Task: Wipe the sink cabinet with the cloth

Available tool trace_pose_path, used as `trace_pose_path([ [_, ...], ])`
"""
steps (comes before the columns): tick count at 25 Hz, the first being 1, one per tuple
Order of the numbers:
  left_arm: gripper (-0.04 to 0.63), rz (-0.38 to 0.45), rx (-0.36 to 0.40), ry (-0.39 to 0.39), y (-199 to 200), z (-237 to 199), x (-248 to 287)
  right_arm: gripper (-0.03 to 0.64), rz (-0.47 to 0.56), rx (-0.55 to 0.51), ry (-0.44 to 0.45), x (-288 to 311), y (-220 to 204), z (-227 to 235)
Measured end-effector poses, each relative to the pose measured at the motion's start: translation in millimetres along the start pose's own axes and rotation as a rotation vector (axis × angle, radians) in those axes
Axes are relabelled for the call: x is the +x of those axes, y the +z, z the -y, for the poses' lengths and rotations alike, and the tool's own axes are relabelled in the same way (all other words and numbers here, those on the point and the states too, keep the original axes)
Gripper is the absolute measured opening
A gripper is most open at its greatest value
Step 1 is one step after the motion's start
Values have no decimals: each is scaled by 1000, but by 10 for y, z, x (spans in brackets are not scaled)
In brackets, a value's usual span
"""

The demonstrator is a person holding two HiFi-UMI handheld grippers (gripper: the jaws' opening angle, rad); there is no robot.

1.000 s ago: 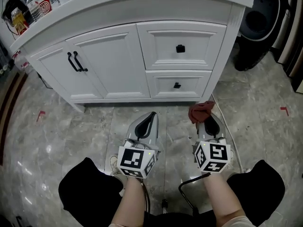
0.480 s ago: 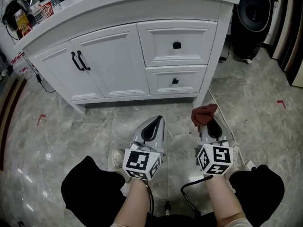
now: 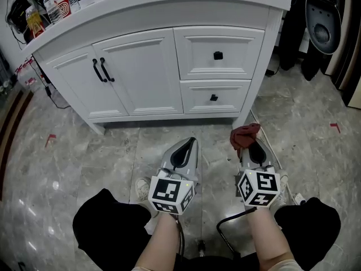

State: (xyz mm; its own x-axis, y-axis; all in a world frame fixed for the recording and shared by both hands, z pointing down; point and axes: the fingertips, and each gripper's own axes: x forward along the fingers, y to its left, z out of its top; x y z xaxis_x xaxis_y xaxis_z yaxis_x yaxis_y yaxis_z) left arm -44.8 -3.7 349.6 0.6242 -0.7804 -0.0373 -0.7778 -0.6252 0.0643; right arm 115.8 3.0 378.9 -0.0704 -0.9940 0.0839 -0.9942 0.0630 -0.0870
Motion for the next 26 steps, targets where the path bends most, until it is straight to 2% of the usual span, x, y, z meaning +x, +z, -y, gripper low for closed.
trace_pose_path([
  [7, 0, -9, 0, -11, -66, 4, 9, 86, -9, 53, -17, 12, -32, 69],
  [26, 0, -15, 10, -45, -138, 120, 80, 86, -24, 68, -1, 24, -106, 7],
])
